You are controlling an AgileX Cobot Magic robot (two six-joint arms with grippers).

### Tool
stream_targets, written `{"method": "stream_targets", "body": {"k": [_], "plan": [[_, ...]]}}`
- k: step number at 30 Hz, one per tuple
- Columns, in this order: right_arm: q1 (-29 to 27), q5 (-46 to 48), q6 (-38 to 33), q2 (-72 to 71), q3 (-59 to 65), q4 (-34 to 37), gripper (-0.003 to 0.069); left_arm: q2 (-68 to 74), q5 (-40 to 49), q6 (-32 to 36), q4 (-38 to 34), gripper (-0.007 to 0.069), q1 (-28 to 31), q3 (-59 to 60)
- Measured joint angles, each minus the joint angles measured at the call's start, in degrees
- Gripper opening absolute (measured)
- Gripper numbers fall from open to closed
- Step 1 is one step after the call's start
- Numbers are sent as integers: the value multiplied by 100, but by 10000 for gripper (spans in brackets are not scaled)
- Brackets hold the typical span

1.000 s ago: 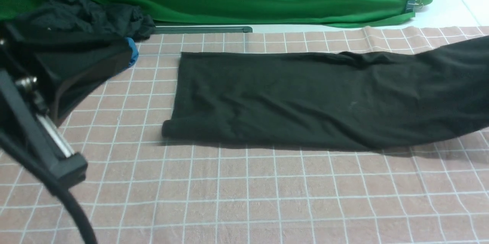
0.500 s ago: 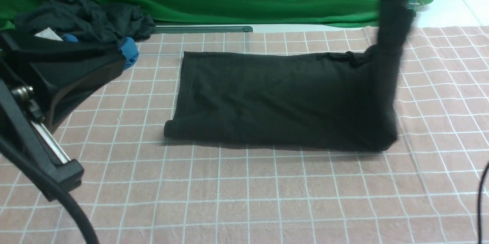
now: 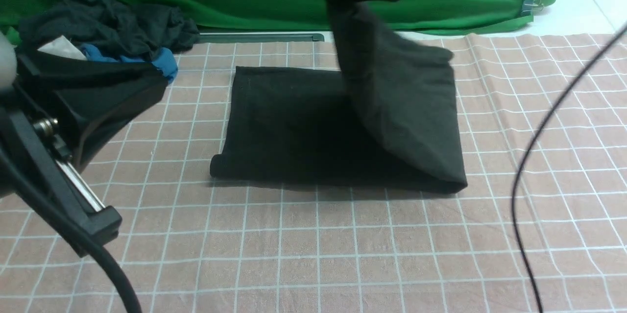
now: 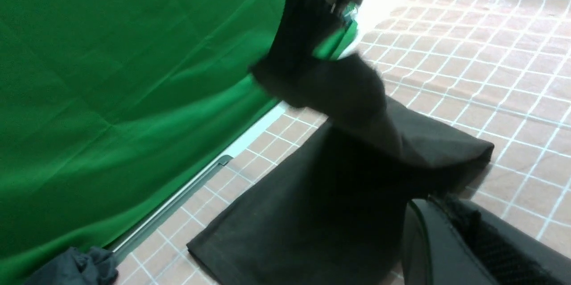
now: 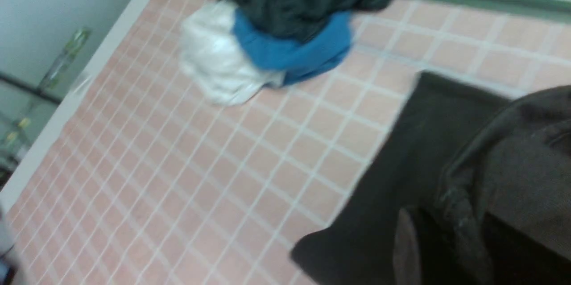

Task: Fold a long-sleeved shirt over a pink coffee tablecloth.
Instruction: 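Fold the right end of the dark garment over onto its left end with the right gripper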

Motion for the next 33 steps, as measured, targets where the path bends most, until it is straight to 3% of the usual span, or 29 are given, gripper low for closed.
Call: {"method": "stream_targets", "body": {"k": [12, 21, 26, 27, 30, 33], "plan": [[486, -65, 161, 823, -625, 19, 80, 0, -20, -38, 48, 18, 0, 0], [632, -754, 233, 1102, -632, 76, 88, 0, -20, -201, 60, 18, 0, 2], [746, -955, 439, 1157, -632, 140, 245, 0, 13, -258, 60, 18, 0, 2], [792, -989, 456, 1157, -632, 165, 358, 0, 47, -270, 60, 18, 0, 2], [831, -922, 462, 1093, -632, 176, 489, 0, 105, -276, 77, 18, 0, 2], [743, -687, 450, 919, -632, 120, 510, -4, 156, -336, 200, 18, 0, 2]]}}
